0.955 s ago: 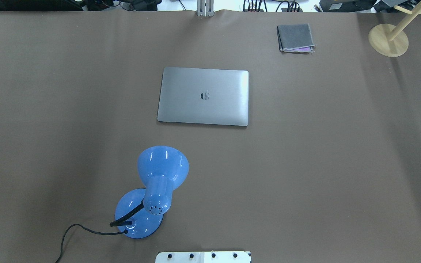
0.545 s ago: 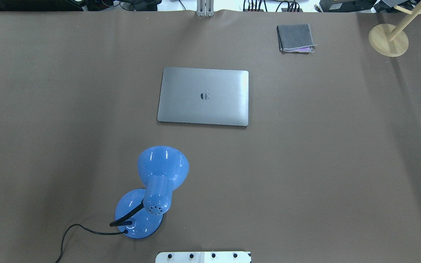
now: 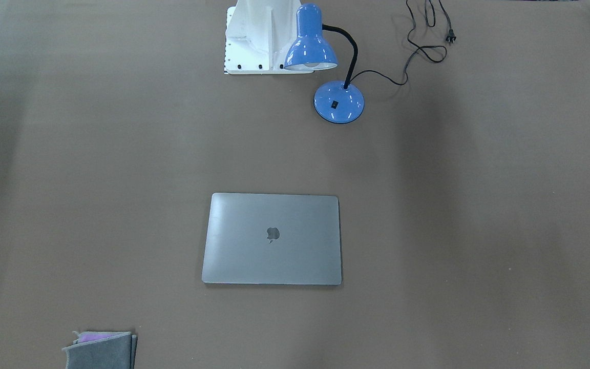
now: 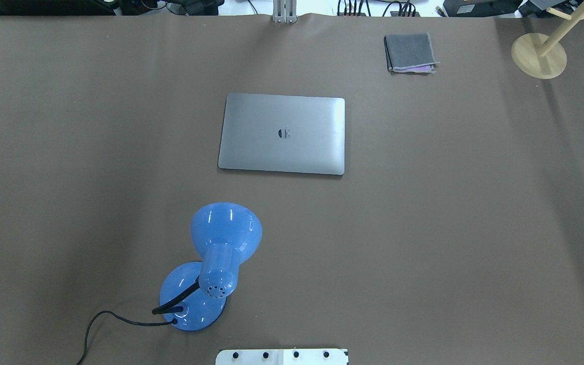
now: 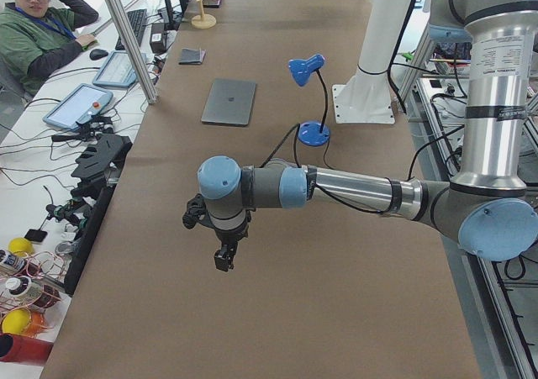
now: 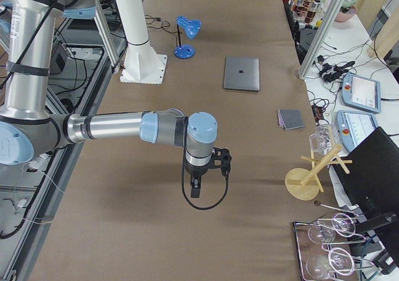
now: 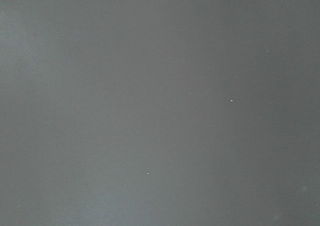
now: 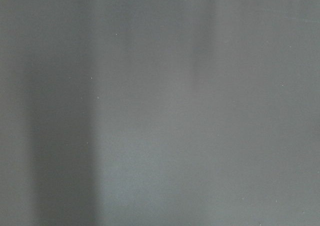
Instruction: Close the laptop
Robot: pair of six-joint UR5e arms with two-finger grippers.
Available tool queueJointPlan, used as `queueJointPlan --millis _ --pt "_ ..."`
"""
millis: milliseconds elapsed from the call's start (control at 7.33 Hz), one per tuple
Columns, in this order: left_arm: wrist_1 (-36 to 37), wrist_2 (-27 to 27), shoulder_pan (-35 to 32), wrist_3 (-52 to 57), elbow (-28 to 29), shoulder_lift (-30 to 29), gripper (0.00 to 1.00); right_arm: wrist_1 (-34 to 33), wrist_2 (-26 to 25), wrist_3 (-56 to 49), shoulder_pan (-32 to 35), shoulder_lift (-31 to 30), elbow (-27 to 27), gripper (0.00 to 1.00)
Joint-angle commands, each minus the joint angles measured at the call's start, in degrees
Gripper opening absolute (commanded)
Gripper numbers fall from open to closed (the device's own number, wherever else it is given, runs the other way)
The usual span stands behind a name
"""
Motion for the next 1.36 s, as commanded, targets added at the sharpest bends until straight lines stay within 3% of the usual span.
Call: queueJointPlan --millis 0,1227 --pt "-0.05 -0.11 -0.04 0.07 0.02 0.12 0.98 -0.02 0.46 -0.08 -0.10 -0.07 -0.01 1.00" --pt "-0.31 -0.11 0.04 0.33 -0.33 0.21 0.98 0.07 2.04 -0.17 -0.10 -0.34 0.08 1.00"
